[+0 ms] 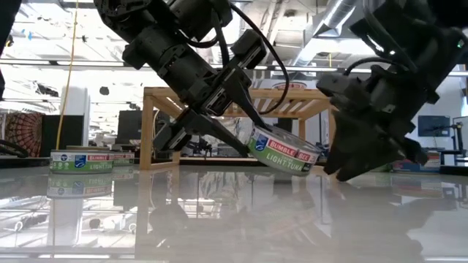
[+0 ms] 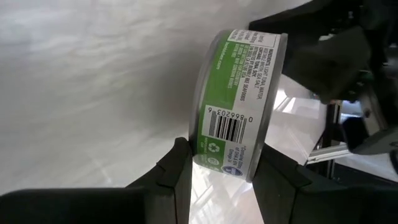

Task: Stack canned seafood by type on shelf
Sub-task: Stack the green tuna can on top of the other green tuna can on the shelf

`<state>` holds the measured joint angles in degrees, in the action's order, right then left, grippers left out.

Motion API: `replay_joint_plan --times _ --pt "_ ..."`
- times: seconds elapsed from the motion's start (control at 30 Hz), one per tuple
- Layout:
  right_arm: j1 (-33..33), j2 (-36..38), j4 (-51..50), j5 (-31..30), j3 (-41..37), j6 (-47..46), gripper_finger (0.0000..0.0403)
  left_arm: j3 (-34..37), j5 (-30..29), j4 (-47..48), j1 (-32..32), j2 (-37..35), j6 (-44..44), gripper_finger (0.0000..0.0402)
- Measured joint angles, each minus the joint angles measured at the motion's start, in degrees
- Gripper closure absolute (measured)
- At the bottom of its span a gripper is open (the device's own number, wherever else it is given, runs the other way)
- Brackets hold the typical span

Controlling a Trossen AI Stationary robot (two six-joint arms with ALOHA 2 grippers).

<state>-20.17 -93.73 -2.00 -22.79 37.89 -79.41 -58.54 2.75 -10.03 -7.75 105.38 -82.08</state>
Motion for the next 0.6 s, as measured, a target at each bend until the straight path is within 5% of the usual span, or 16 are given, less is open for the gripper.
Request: replay_joint_plan --times 0.23,0.6 --pt "0.0 0.4 0.4 1.7 0.1 0.0 0.0243 0.0 0.6 -0.9 0.1 0.0 -0.1 0.0277" --pt "-1.0 10.4 -24.8 2.3 -0.1 -3.9 0.0243 0.0 3.7 -12.4 0.8 -0.6 -1.3 0.0277"
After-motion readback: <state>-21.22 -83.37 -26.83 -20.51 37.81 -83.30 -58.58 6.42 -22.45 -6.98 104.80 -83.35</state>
